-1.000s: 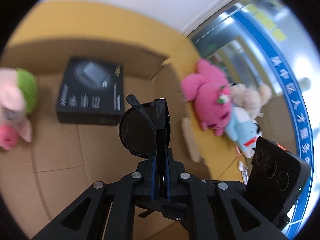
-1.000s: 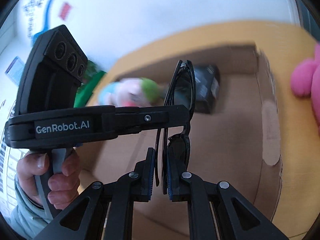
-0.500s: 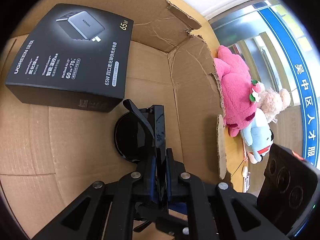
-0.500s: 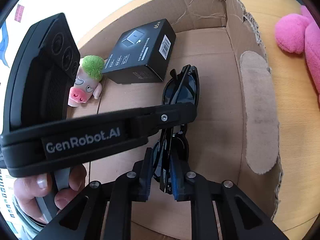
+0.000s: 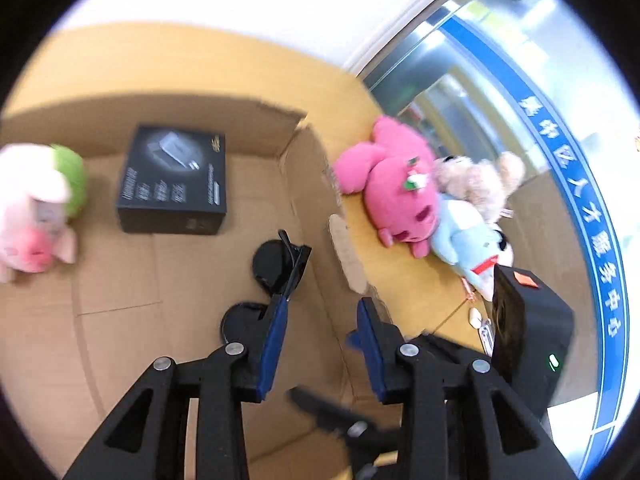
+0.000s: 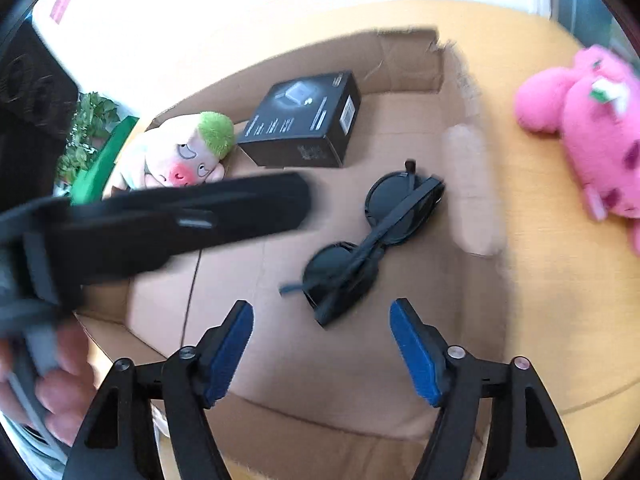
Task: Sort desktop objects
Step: 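Lower the sunglasses into the box and open the right gripper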
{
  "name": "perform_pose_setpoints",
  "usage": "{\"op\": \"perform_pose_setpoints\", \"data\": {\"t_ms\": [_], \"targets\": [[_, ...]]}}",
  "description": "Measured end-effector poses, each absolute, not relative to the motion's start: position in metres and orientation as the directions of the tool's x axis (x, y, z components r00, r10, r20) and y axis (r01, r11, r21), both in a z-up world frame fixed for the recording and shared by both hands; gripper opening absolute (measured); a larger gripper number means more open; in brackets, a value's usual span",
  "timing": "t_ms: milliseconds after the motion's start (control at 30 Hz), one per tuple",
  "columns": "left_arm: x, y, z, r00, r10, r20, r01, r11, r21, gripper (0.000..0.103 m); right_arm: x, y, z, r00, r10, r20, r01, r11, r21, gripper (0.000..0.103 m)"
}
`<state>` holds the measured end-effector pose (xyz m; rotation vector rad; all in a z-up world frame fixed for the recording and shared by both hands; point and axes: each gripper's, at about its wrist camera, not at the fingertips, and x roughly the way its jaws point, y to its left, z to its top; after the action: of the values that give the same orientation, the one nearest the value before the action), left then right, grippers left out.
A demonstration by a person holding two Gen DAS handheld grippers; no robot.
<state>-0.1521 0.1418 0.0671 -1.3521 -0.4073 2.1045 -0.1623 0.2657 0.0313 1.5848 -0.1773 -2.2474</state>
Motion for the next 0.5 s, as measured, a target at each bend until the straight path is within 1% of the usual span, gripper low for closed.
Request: {"op": "perform_pose_setpoints", "data": {"t_ms": [33,67,100,133,167,233,267,300,400,500], "targets": [[-0.141,0.132,0.077,-0.334,0.624,-0.707,-0.334,-0.779,-0.53,0.038,-0.158,0.272,0.035,-0.32,-0.356,-0.878,0.238,-0.927,0.289,0.085],[-0.129,0.122,0.088,-0.37,0.613,-0.698,-0.349,-0.788,-0.507,0.04,-0.15,0.278,0.043,-0.353,-0.337,-0.873,0.238,-0.935,0.264,0.086],[-0.118,0.117,0.096,-0.408,0.598,-0.69,-0.361,-0.799,-0.48,0.046,-0.139,0.283,0.053,-0.391,-0.319,-0.863,0.234,-0.941,0.242,0.087],[-0.108,0.109,0.103,-0.445,0.581,-0.682,-0.37,-0.813,-0.451,0.05,-0.125,0.286,0.063,-0.438,-0.304,-0.846,0.232,-0.947,0.22,0.087],[-0.096,0.101,0.109,-0.484,0.56,-0.672,-0.375,-0.827,-0.419,0.051,-0.112,0.286,0.069,-0.479,-0.294,-0.827,0.236,-0.951,0.202,0.089],[-0.069,0.084,0.12,-0.564,0.512,-0.648,-0.377,-0.857,-0.35,0.052,-0.088,0.284,0.082,-0.546,-0.283,-0.789,0.249,-0.953,0.17,0.101],[-0.056,0.078,0.124,-0.598,0.489,-0.636,-0.376,-0.871,-0.316,0.053,-0.068,0.28,0.088,-0.59,-0.284,-0.756,0.267,-0.952,0.149,0.103],[-0.043,0.071,0.126,-0.633,0.462,-0.621,-0.373,-0.885,-0.278,0.055,-0.058,0.278,0.092,-0.611,-0.281,-0.74,0.274,-0.952,0.136,0.103],[-0.003,0.057,0.128,-0.728,0.377,-0.573,-0.341,-0.924,-0.176,0.066,-0.022,0.256,0.09,-0.678,-0.256,-0.689,0.287,-0.955,0.073,0.103],[0.032,0.048,0.122,-0.775,0.33,-0.54,-0.317,-0.941,-0.119,0.07,0.006,0.242,0.088,-0.719,-0.255,-0.646,0.289,-0.956,0.056,0.103]]}}
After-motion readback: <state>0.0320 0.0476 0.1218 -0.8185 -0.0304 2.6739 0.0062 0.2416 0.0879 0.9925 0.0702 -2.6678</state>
